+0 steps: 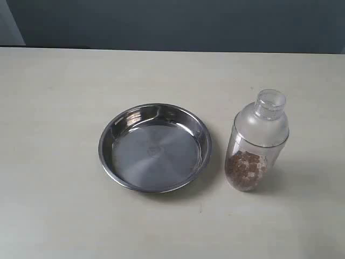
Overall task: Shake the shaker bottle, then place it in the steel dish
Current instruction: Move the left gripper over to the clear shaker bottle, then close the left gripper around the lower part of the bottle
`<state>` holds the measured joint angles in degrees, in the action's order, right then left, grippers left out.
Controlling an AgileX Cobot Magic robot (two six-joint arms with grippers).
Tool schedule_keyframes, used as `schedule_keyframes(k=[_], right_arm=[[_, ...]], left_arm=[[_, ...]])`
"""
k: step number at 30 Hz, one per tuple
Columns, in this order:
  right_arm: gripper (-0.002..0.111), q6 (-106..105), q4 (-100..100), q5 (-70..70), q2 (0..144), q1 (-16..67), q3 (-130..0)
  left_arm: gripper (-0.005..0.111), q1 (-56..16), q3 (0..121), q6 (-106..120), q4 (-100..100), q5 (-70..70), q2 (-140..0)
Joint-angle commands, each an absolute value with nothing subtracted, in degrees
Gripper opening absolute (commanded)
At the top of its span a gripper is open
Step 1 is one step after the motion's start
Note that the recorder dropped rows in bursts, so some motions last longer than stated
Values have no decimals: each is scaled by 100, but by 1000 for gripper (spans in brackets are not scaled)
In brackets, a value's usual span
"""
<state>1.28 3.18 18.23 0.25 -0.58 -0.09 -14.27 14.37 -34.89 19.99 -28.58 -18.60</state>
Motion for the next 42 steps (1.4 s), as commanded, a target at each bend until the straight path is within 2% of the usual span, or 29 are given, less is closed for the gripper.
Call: schedule_keyframes(k=[1,4,9,16,18,20,21,25,29,42], right_arm=[[-1,114,322,1757,0,-50,0],[-1,114,322,1757,0,-50,0],[-1,114,322,1757,0,-50,0],[-1,114,322,1757,0,-50,0],[-1,114,322,1757,0,-50,0],[-1,114,322,1757,0,-50,0],[-1,114,322,1757,0,-50,0],[-1,114,322,1757,0,-50,0],[-1,114,322,1757,0,-50,0],[-1,114,322,1757,0,-50,0]], left_arm=[[1,-1550,2162,-4520,4153,-4779,-3978],[1,-1550,2659,-4520,3767,-4865,-5232],[1,-1705,3392,-4636,4308,-5715,-6798],[1,-2233,4071,-4180,4423,-5231,-7684],[7,-2317,4227,-4155,4710,-5272,-7871],[23,-2357,4419,-4108,5087,-5470,-8099],[36,-2357,4489,-4108,5161,-5592,-8194],[106,-2357,4883,-4050,5199,-6127,-8703],[106,-2459,5350,-4130,5603,-6996,-9387],[106,-3003,6687,-4130,5454,-6996,-11511]])
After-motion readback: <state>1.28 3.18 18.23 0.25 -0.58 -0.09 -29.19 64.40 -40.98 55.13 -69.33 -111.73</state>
